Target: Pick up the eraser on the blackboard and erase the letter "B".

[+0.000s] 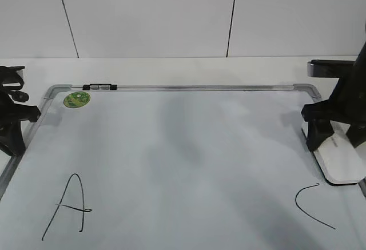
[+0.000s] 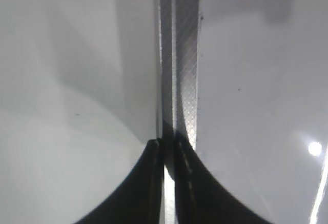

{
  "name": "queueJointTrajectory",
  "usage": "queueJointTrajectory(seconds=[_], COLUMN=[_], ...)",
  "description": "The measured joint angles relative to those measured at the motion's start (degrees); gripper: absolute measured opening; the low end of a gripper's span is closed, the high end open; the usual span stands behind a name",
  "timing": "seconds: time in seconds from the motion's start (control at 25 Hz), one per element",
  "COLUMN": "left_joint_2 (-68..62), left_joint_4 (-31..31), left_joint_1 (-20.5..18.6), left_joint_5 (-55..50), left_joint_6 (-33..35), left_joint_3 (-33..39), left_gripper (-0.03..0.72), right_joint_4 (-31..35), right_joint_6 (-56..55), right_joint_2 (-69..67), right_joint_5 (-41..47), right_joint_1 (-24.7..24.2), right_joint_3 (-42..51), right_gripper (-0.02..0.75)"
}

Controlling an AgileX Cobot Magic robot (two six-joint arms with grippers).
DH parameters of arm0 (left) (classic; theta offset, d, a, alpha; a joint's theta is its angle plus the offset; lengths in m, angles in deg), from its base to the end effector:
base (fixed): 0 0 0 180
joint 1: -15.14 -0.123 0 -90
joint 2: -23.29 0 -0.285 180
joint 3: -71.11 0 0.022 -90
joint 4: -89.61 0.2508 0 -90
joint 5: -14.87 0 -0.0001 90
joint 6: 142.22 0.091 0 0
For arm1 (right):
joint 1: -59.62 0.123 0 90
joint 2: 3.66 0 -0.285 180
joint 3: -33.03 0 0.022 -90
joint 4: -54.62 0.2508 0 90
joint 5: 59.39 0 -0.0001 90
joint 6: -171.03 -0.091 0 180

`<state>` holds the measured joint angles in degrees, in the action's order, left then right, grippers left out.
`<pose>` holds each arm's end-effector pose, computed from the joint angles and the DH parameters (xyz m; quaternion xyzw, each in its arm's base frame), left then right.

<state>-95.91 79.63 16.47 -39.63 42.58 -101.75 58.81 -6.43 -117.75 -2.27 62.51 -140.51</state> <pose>0.3529 -0.0210 0.1508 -0.0023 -0.9975 0.0706 0.0052 0.3465 0.0231 0.1839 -0.0281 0.9989 0.0312 0.0202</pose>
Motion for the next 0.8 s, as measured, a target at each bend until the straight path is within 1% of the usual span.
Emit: queueJointTrajectory(seconds=[0.12,0.24,0.36,0.52,0.64,0.8], left_joint_2=[0.0,0.0,0.0,0.0,0.0,0.0], left_joint_4=[0.0,0.0,0.0,0.0,0.0,0.0], left_joint_1=[0.0,0.0,0.0,0.0,0.0,0.0], left_joint_5=[0.0,0.0,0.0,-0.1,-0.1,-0.1], left_joint_6=[0.0,0.1,0.1,0.1,0.1,0.1], left_joint_3=[0.0,0.0,0.0,0.0,0.0,0.0], left_gripper=[0.03,0.031,0.031,0.032,0.032,0.039], right_joint_4=[0.1,0.2,0.3,0.5,2.0,5.3], right_joint_6=[0.0,0.0,0.0,0.0,-0.4,-0.7], right_joint_2=[0.0,0.0,0.0,0.0,0.0,0.8], right_joint_5=[0.3,1.7,5.1,10.9,11.8,12.2], right_joint_1=[0.0,0.0,0.0,0.0,0.0,0.0], right_joint_3=[0.0,-0.1,-2.2,-7.4,-11.8,-14.0], right_gripper=[0.648,0.656,0.655,0.632,0.585,0.544])
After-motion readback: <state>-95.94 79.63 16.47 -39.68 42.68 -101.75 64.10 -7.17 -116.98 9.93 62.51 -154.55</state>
